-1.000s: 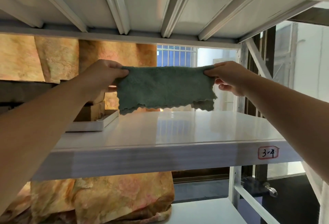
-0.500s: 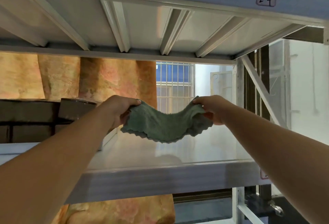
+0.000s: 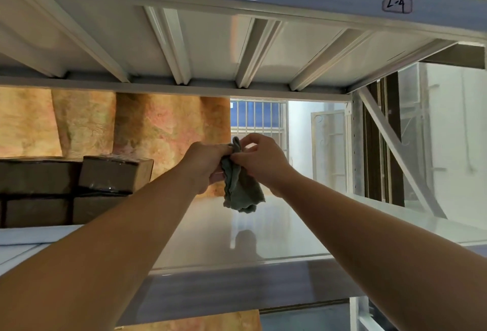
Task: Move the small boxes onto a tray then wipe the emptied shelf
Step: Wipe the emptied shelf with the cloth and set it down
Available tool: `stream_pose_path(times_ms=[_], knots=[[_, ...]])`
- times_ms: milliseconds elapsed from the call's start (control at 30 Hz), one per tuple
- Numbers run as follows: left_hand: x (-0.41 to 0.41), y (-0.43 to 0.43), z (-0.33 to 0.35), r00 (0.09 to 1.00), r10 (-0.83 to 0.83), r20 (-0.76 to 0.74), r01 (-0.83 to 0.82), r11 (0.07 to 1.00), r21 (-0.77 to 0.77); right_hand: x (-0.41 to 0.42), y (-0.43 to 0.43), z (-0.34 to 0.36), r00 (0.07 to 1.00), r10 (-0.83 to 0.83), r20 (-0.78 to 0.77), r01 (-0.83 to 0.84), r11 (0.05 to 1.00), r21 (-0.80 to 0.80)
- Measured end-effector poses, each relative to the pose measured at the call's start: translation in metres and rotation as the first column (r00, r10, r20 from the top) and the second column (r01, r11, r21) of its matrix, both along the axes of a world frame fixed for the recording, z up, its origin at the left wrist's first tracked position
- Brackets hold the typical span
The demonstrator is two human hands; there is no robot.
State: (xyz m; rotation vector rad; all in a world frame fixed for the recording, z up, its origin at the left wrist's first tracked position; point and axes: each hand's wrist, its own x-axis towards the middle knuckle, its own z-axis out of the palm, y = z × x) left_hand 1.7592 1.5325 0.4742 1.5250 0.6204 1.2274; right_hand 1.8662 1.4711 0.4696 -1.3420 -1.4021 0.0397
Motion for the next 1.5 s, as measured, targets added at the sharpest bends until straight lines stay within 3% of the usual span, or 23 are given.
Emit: stream_pose_path(times_ms=[167,300,600,833,933,1033,1133,1233,1300,1400,1500], knots=[[-0.002,0.012,0.000,1.000,0.012,-0.004,-0.012,0.999,-0.035,0.001,0.009,-0.001,0.990,-0.025,0.139,0.021,0.999,0.029],[-0.002,0.023,0.000,1.000,0.025,0.005,-0.025,0.999,0.036,0.003,0.021,0.003,0.989,0.000,0.146,-0.011,0.997,0.070],[-0.015,0.036,-0.009,0.999,-0.035,0.015,0.035,0.999,0.020,0.010,0.045,-0.010,0.985,0.090,0.147,-0.104,0.990,0.092],[-0.014,0.038,-0.013,0.999,0.032,0.012,-0.032,0.999,0.042,0.014,0.049,-0.020,0.906,-0.123,0.406,0.026,0.971,0.237],[-0.014,0.039,-0.014,0.999,0.044,0.017,-0.045,0.998,0.040,0.012,0.047,-0.024,0.893,-0.078,0.444,-0.019,0.978,0.209],[-0.017,0.037,-0.014,0.999,0.028,0.017,-0.029,0.998,0.047,0.011,0.044,-0.024,0.941,0.100,0.325,-0.132,0.988,0.081],[-0.018,0.035,-0.014,0.998,0.028,-0.051,-0.023,0.996,0.085,0.016,0.039,-0.020,0.952,0.306,0.024,-0.306,0.952,0.019],[-0.017,0.031,-0.014,0.995,0.041,-0.092,-0.029,0.992,0.124,0.027,0.042,-0.015,0.977,0.181,-0.112,-0.174,0.982,0.070],[-0.016,0.029,-0.012,0.994,0.029,-0.103,-0.013,0.987,0.158,0.037,0.043,-0.016,0.970,0.150,-0.189,-0.159,0.987,-0.032],[-0.016,0.027,-0.012,0.993,-0.018,-0.113,0.040,0.979,0.198,0.047,0.041,-0.017,0.836,0.295,-0.462,-0.446,0.856,-0.262],[-0.017,0.026,-0.013,0.989,0.031,-0.144,0.005,0.969,0.247,0.051,0.041,-0.016,0.684,0.438,-0.583,-0.677,0.678,-0.285]])
